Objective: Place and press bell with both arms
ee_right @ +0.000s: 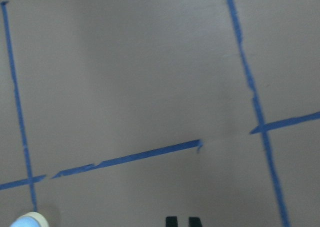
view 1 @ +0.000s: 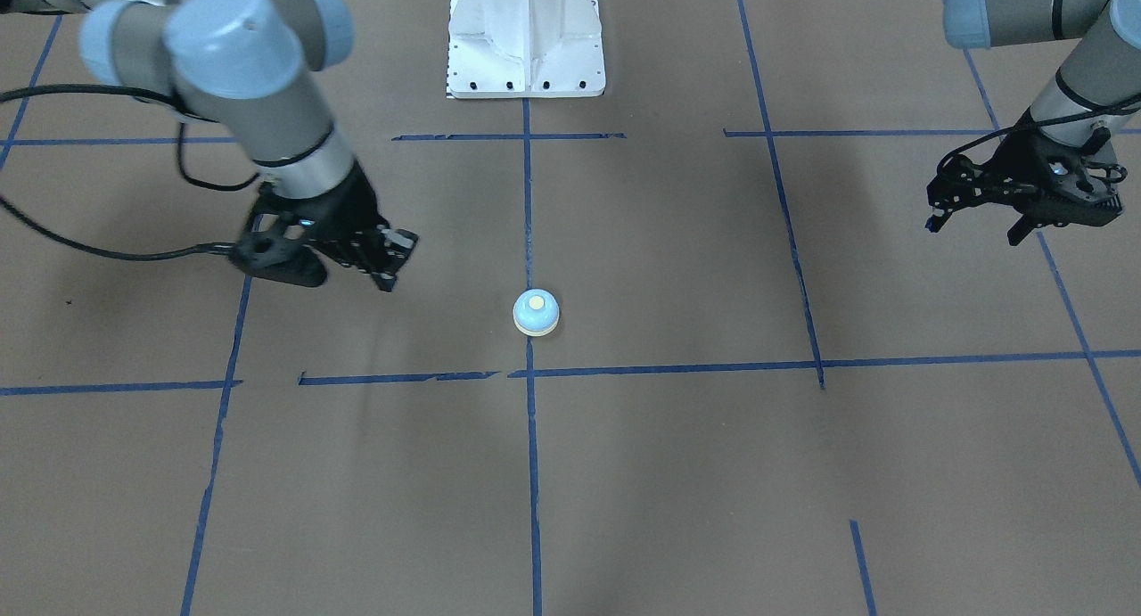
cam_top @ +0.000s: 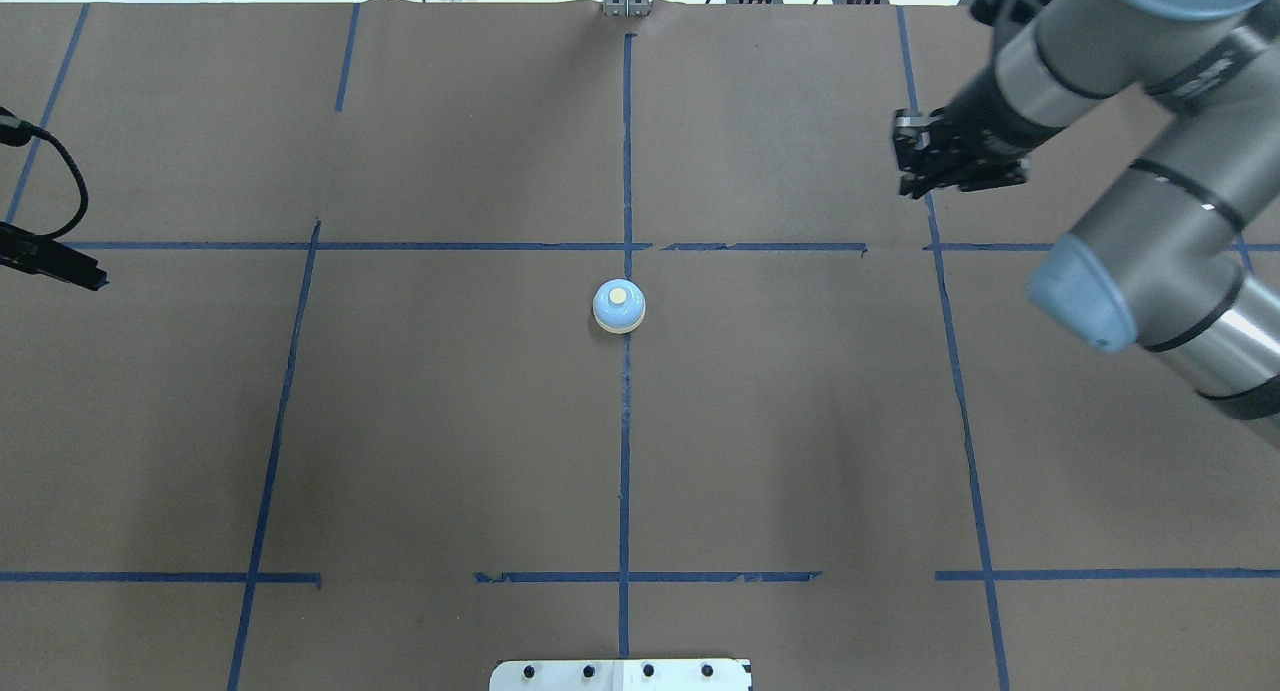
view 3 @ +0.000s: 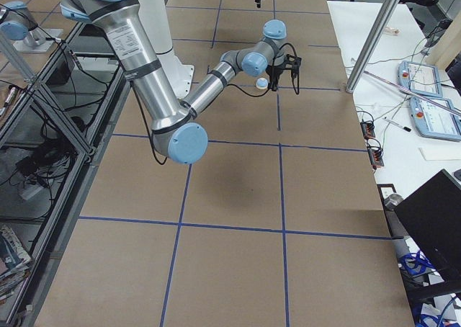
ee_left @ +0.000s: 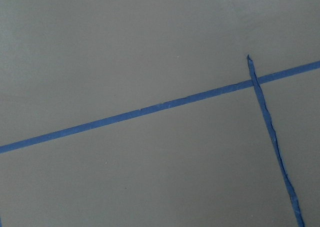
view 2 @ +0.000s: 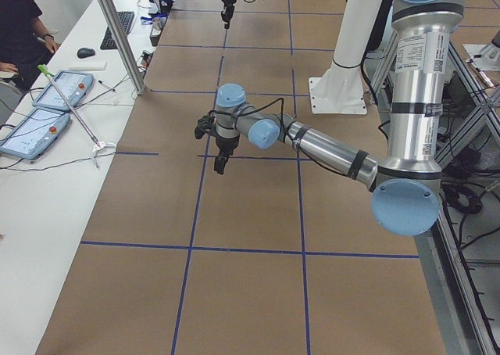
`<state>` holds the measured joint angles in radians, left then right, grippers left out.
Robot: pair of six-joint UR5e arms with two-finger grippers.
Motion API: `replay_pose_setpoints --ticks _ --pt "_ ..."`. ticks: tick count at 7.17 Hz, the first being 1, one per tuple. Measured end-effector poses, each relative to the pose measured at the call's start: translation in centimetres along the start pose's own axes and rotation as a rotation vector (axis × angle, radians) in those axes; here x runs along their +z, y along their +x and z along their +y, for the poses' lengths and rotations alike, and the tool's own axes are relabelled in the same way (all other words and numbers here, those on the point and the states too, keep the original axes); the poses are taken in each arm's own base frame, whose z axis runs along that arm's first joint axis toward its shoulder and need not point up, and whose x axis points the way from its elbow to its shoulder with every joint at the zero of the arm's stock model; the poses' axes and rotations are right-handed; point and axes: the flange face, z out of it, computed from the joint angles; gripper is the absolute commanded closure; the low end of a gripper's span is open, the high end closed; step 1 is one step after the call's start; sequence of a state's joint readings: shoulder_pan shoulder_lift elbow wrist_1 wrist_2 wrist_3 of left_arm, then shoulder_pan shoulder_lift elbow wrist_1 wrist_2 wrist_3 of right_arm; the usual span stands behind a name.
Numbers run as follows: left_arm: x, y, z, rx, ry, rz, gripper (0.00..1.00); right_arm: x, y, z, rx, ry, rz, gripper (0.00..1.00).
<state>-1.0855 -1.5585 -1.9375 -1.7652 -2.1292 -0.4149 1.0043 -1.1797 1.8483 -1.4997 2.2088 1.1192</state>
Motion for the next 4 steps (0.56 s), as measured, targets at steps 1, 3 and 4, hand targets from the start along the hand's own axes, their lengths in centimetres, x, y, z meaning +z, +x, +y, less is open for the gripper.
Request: replay_pose_setpoints --ticks 1,3,4 --pt "-0.6 -1.9 0.5 0.027 -0.003 -0.005 0.00 -2.6 7.1 -2.8 -0.061 0.000 0.010 0.00" --pt "-2.5 -7.0 2.3 0.030 -0.025 0.045 0.00 -6.7 19.6 -6.4 -0.172 -0.002 0.044 0.00" --pt "-3.8 -10.0 3.7 0.035 -0.042 0.066 0.00 -7.8 24.4 -7.8 -0.231 -0.020 0.075 0.00"
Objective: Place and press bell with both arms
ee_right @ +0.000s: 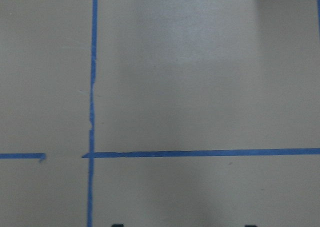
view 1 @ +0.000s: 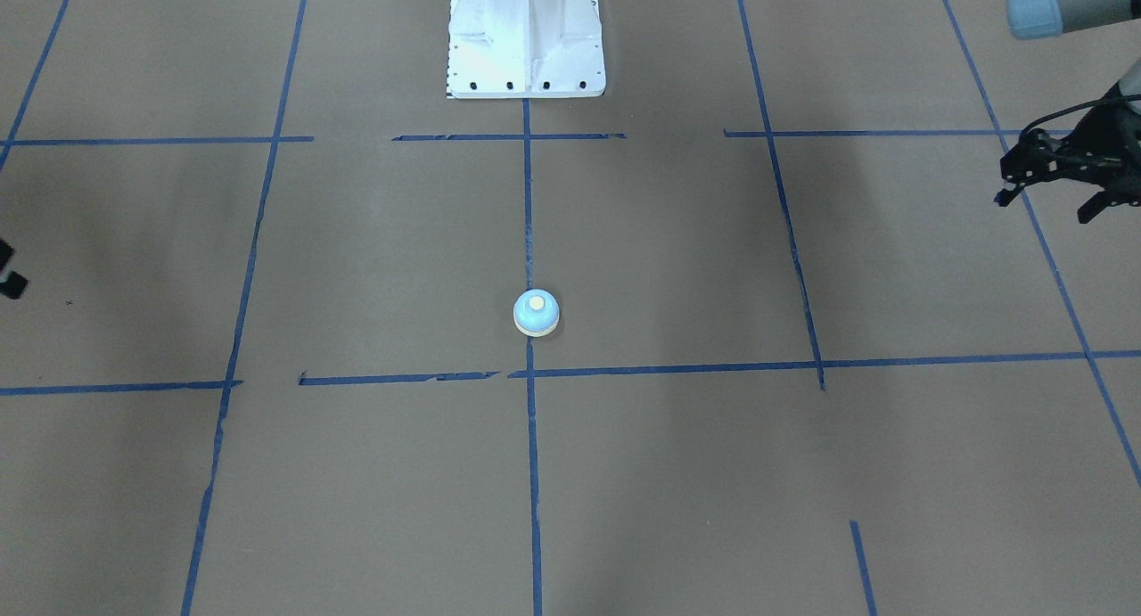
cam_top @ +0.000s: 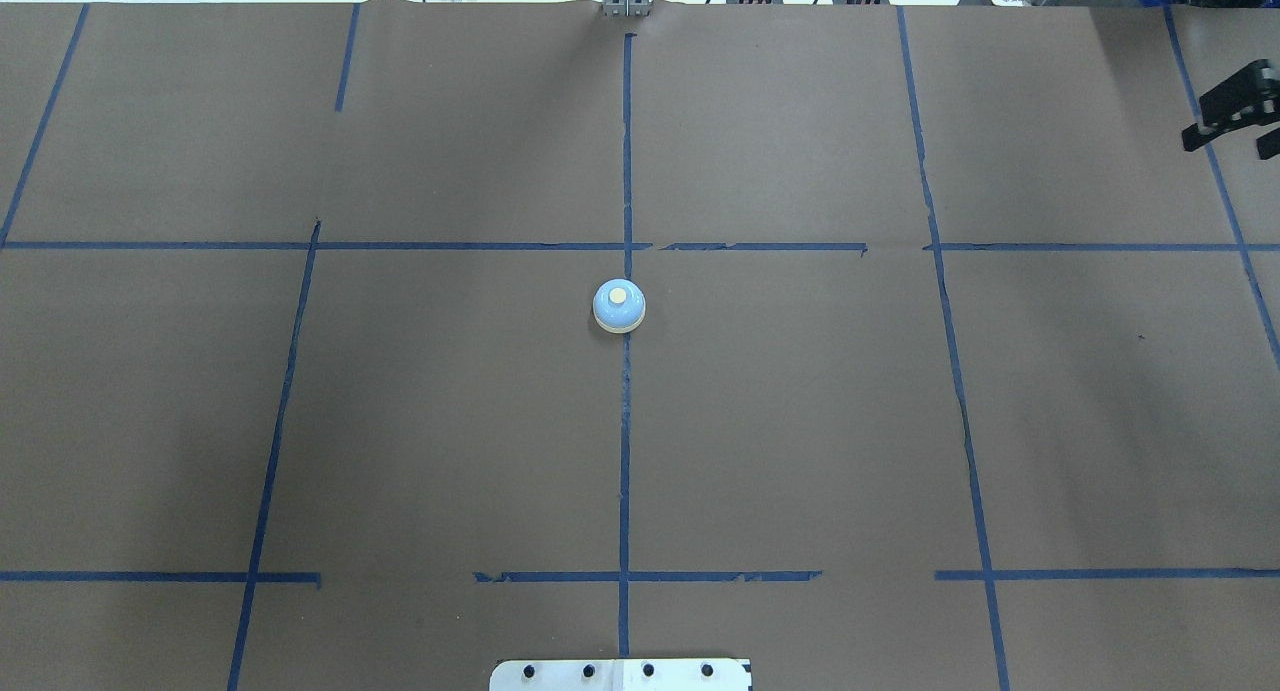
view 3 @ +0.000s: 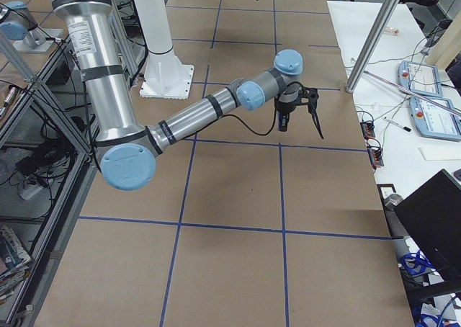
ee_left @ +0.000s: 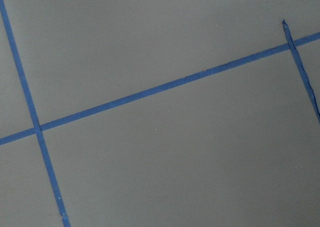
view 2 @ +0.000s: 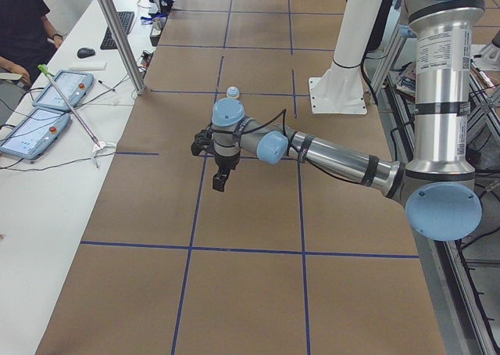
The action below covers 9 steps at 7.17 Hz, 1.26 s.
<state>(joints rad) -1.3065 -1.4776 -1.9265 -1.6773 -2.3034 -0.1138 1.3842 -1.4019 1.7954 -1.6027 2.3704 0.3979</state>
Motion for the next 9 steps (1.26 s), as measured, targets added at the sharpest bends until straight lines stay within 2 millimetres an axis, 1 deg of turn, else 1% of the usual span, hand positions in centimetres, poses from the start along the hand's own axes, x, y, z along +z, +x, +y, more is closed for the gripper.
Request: replay_pose_setpoints --ticks 1,2,3,4,5,6,7,8,9 --pt "-1.7 -2.8 1.4 0.013 -0.014 0.005 0.00 -0.2 4.6 -0.1 -0.055 -0.027 0.027 0.00" --pt "-3.3 -5.5 2.7 0.029 -0.020 -0.004 0.00 -0.1 8.5 0.4 -0.092 -0.048 0.043 0.00" --pt "-4.2 -8.4 4.2 0.042 -0.031 -0.013 0.00 0.3 11.7 1.4 -0.130 -0.068 0.050 0.00" --pt "-3.8 -10.7 6.1 0.031 -0.062 -0.009 0.00 0.6 14.3 2.9 -0.175 -0.085 0.047 0.00" --pt "-2.7 -12.3 8.4 0.006 -0.095 0.002 0.00 0.6 16.5 4.3 -0.201 -0.092 0.043 0.00" --pt "-2.1 -13.1 9.9 -0.015 -0.115 0.010 0.00 0.3 18.0 5.4 -0.202 -0.089 0.041 0.00" --pt "-1.7 -13.5 11.2 -0.038 -0.123 0.023 0.00 0.0 19.3 6.4 -0.194 -0.086 0.041 0.00" --pt "-1.7 -13.4 12.5 -0.087 -0.116 0.055 0.00 0.3 20.3 7.6 -0.181 -0.094 0.042 0.00" --pt "-1.9 -13.0 13.0 -0.155 -0.101 0.088 0.00 0.8 21.1 8.6 -0.169 -0.104 0.044 0.00"
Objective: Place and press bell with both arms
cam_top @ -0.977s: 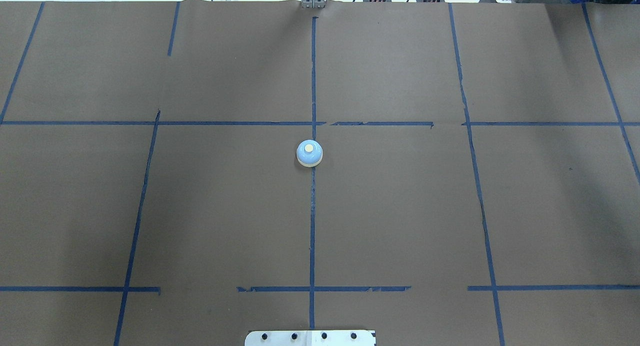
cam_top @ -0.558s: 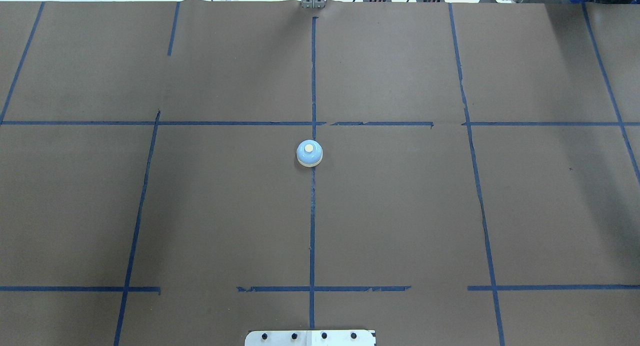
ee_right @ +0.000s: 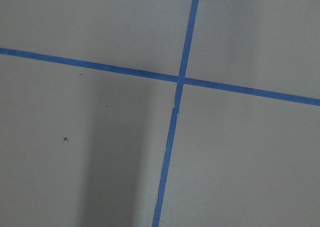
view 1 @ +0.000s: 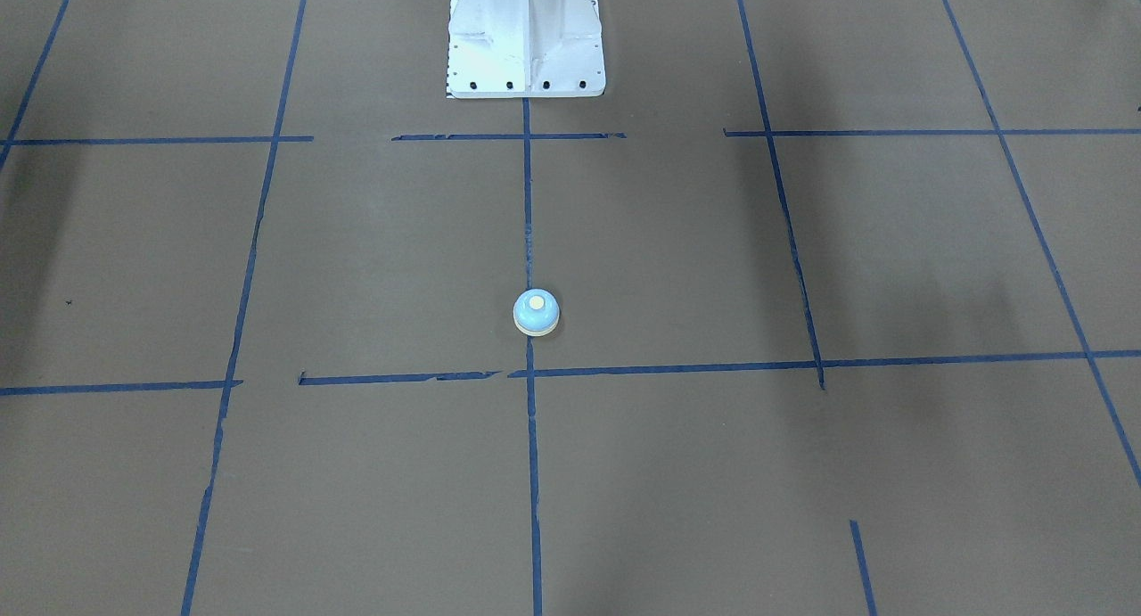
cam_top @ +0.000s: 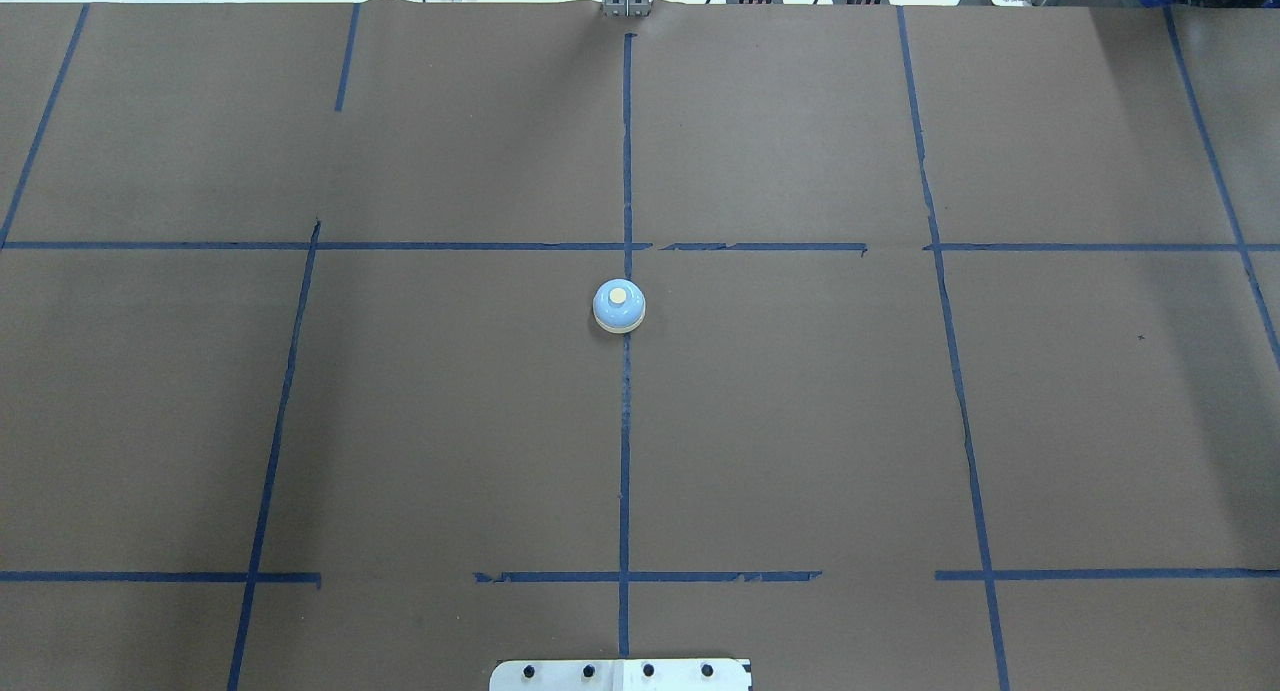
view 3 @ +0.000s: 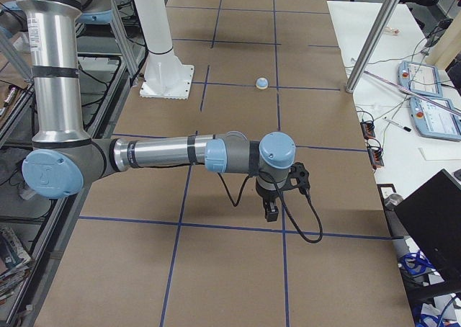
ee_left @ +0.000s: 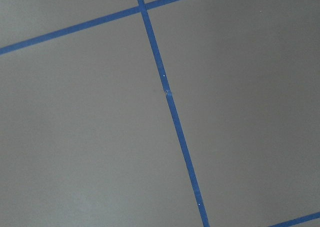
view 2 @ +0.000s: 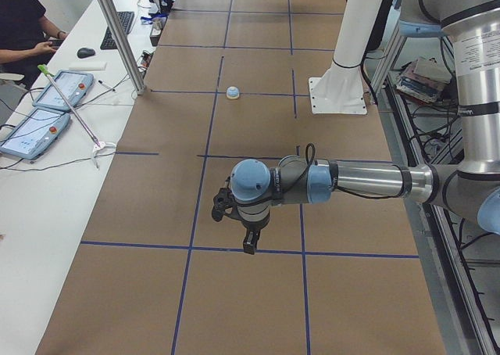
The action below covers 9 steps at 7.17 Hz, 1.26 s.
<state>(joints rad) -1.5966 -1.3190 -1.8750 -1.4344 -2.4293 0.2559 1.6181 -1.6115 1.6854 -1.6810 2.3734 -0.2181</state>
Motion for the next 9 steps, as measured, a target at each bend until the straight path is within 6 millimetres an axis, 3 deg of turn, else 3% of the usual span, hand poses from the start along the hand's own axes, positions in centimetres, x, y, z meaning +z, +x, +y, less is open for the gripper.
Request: replay_pose_setpoints --ticks 3,6,9 --pt "-0.7 0.5 -0.8 -0.068 0.017 -0.005 0.00 1.0 0.7 1.7 0.017 -0.021 0.000 0.00" --pt "-1.7 0.7 -3.2 -0.095 0.031 -0.079 0.00 0.4 -0.7 5.0 0.009 -0.013 0.003 0.00" --pt "-1.7 1.3 -4.2 -0.079 0.024 -0.096 0.00 0.6 -1.6 5.4 -0.008 -0.021 0.002 0.00"
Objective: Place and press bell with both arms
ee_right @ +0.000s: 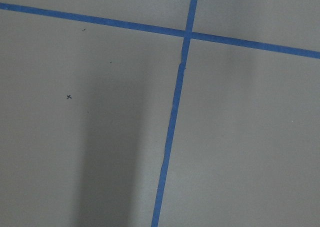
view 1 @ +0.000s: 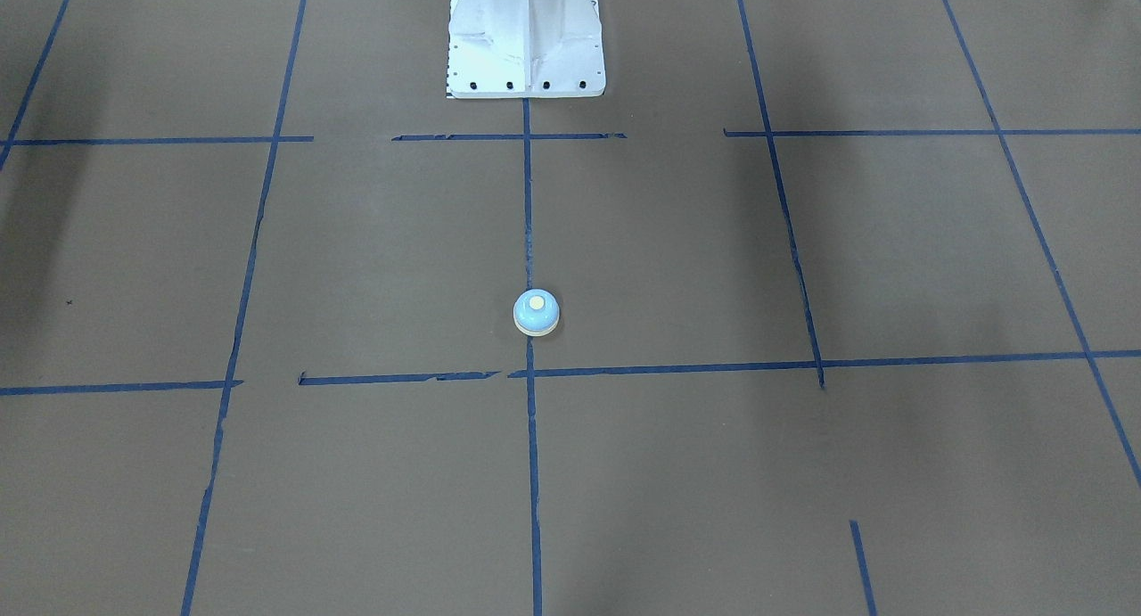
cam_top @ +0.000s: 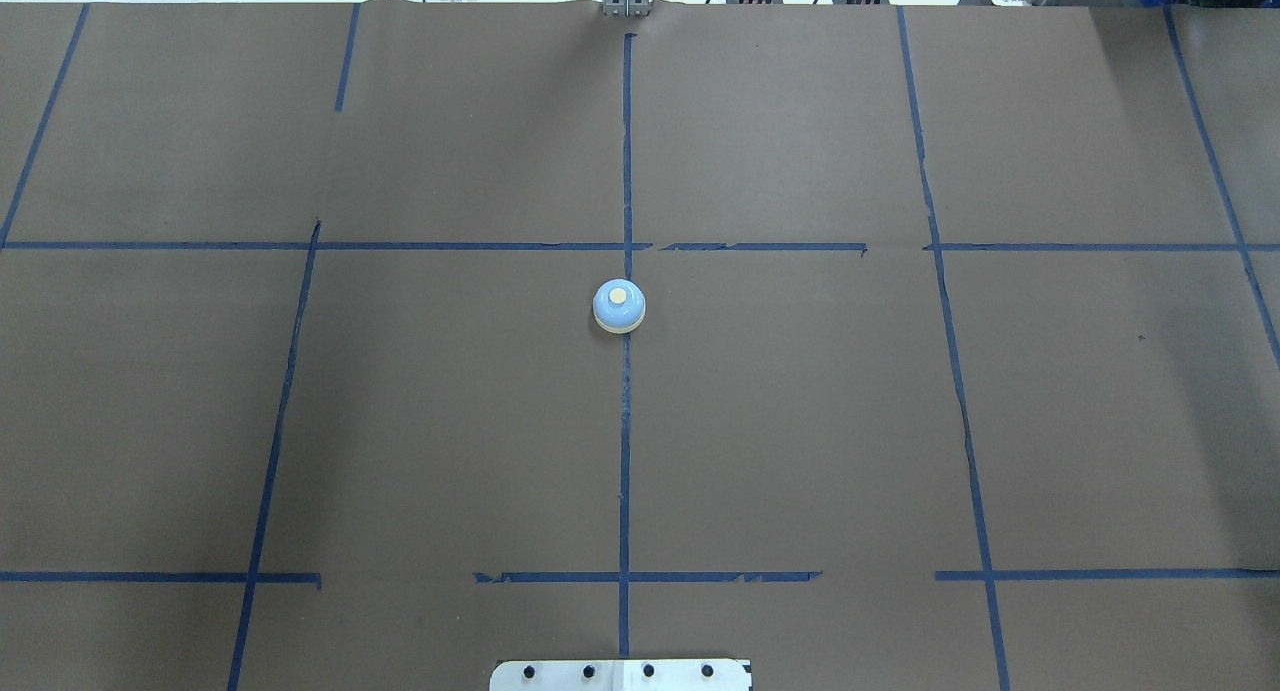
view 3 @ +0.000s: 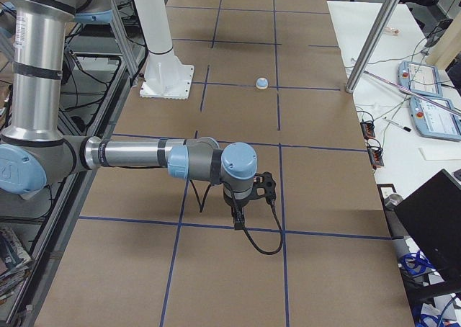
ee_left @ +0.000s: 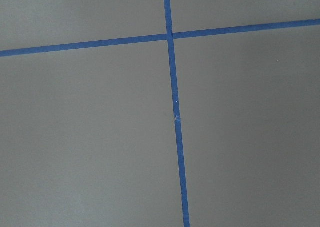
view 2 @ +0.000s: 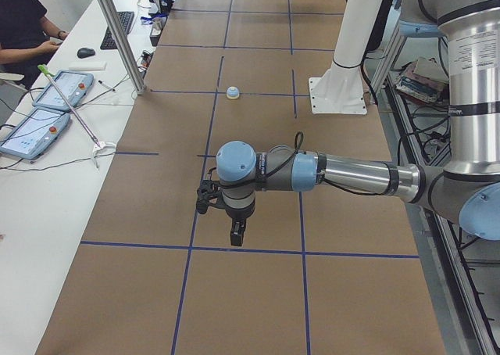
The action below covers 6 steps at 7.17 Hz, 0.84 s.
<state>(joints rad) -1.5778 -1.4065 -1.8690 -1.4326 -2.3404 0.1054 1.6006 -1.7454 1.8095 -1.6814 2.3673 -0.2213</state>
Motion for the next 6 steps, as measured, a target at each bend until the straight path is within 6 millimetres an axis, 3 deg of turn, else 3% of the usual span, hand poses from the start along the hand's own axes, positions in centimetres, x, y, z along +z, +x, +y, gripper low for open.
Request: replay_pose_setpoints --ticks 6 --pt "0.63 -0.33 0.19 -0.011 -0.011 -0.001 0.00 0.80 -0.21 0.01 -0.004 -0.019 -0.002 0.00"
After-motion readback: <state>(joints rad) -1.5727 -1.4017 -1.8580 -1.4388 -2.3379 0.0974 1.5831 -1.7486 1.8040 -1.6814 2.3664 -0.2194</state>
